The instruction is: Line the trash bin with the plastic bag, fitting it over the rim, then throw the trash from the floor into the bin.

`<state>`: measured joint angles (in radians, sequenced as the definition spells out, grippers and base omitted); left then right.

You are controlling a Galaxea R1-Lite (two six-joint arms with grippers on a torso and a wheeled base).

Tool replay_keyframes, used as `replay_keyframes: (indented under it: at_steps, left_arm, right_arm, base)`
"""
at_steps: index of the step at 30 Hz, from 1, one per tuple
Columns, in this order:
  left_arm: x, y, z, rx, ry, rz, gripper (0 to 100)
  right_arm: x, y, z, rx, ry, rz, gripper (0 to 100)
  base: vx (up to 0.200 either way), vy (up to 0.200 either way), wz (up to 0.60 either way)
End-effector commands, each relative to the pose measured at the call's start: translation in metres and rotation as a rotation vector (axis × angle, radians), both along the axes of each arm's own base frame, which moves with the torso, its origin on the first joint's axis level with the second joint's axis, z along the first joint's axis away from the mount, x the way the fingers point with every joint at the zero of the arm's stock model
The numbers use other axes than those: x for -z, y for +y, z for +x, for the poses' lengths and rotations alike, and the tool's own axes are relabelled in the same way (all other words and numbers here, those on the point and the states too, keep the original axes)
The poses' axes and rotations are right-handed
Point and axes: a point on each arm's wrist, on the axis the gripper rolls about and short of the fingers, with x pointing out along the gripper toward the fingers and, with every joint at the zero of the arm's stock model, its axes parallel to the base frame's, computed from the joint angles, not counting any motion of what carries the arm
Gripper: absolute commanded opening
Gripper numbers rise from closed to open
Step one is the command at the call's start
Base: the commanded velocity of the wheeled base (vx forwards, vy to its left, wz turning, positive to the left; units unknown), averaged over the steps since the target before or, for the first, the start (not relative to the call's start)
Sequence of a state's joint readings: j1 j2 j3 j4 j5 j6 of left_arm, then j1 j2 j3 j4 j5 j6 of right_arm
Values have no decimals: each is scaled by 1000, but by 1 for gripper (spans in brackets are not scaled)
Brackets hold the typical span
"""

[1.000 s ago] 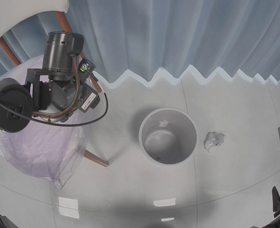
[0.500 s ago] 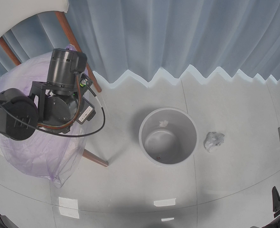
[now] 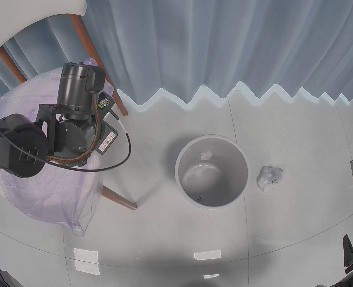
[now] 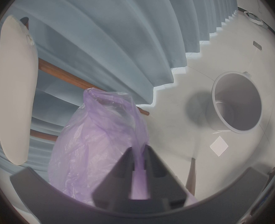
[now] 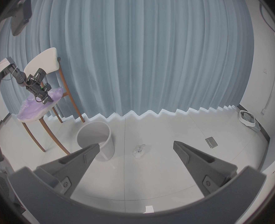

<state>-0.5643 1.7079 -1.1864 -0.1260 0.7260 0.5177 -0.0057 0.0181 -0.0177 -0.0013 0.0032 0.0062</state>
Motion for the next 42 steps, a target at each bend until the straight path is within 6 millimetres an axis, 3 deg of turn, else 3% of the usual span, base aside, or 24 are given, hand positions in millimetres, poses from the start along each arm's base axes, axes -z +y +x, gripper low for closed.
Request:
replay_keyframes:
  at_steps: [1, 7, 11, 12, 13, 14, 15, 16, 19, 25, 31, 36, 42]
  left_arm:
    - [-6, 8, 0, 14, -8, -25, 0]
    - [-37, 25, -27, 76, -86, -181, 0]
    - [-70, 36, -82, 126, -150, -360, 0]
    - [-70, 36, -82, 126, -150, -360, 0]
    - [-79, 47, -114, 161, -129, -410, 0]
    - [-81, 52, -127, 184, -108, -425, 0]
    - [-81, 52, -127, 184, -108, -425, 0]
    - [-83, 61, -154, 261, -48, -513, 0]
    - [-81, 64, -175, 383, 51, -744, 0]
    - [-92, 61, -187, 546, 116, -1024, 0]
    - [-104, 43, -189, 626, 173, -1363, 0]
    - [-89, 27, -199, 680, 325, -1455, 0]
    - [-73, 9, -206, 843, 553, -1400, 0]
  right_arm:
    - [5, 0, 0, 1, -1, 0, 100]
    - [5, 0, 0, 1, -1, 0, 100]
    - [5, 0, 0, 1, -1, 0, 100]
    - [5, 0, 0, 1, -1, 0, 100]
    - [5, 0, 0, 1, -1, 0, 100]
    - [5, 0, 0, 1, -1, 0, 100]
    - [5, 0, 0, 1, -1, 0, 100]
    - [5, 0, 0, 1, -1, 0, 100]
    - [5, 0, 0, 1, -1, 0, 100]
    - [5, 0, 0, 1, -1, 0, 100]
    - [5, 0, 0, -1, -1, 0, 100]
    - [5, 0, 0, -1, -1, 0, 100]
    - [5, 0, 0, -1, -1, 0, 100]
  base:
    - [0, 0, 0]
    - [0, 0, 0]
    - [0, 0, 0]
    - [0, 0, 0]
    - [0, 0, 0]
    - [0, 0, 0]
    - [0, 0, 0]
    - [0, 0, 0]
    - [0, 0, 0]
    - [0, 0, 0]
    - [0, 0, 0]
    - [0, 0, 0]
    - [0, 0, 0]
